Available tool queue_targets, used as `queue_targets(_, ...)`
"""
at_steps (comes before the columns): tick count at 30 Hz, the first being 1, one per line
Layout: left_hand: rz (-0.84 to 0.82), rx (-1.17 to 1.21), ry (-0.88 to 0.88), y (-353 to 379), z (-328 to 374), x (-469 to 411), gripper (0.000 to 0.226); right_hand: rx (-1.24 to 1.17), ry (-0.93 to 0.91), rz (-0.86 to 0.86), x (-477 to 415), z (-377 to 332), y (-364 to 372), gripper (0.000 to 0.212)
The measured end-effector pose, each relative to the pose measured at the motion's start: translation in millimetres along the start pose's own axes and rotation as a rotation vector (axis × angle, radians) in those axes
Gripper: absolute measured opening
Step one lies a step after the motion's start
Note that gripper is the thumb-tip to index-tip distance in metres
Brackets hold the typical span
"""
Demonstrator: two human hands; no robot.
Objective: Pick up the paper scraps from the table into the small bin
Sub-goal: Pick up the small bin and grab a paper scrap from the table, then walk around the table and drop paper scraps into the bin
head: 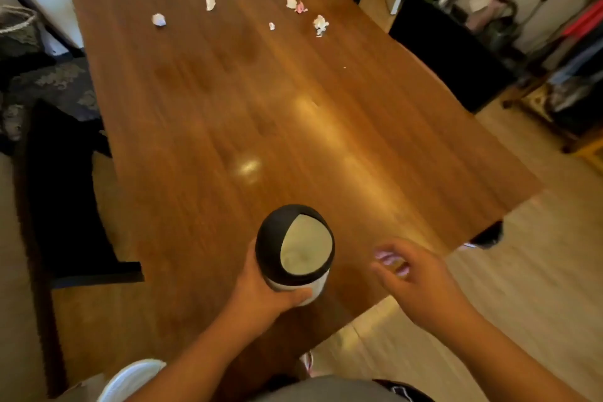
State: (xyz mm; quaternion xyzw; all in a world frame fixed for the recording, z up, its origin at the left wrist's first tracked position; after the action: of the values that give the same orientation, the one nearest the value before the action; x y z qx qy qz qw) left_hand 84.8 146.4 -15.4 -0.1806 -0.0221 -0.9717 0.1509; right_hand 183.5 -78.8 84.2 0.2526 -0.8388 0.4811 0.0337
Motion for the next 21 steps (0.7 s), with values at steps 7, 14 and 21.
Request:
queue_targets(7,-0.236,-0.135,-0.016,128,-10,35,0.108,-0.123,0.583,-0.12,160,254,44,0.004)
queue_targets(14,-0.453,-0.283,-0.002,285,-30,103,0.107,-0.452,1.097,-0.027,366,427,77,0.014)
queue_targets(21,-0.602,-0.349,0.06,414,-35,150,0.096,-0.584,1.307,-0.056,494,501,112,0.021)
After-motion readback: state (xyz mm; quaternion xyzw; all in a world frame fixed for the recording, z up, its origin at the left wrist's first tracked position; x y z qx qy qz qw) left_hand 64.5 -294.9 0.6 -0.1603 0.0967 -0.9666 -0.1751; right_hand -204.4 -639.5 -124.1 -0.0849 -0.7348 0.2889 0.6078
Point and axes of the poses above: each hand's wrist, its own x-axis away from the middle knuckle, its own y-axis out of the palm, z = x × y, the point moved 10 cm from there along -x, towards the middle knuckle, and after that the axes turned 11 degrees about x, right-handed, at the moved point
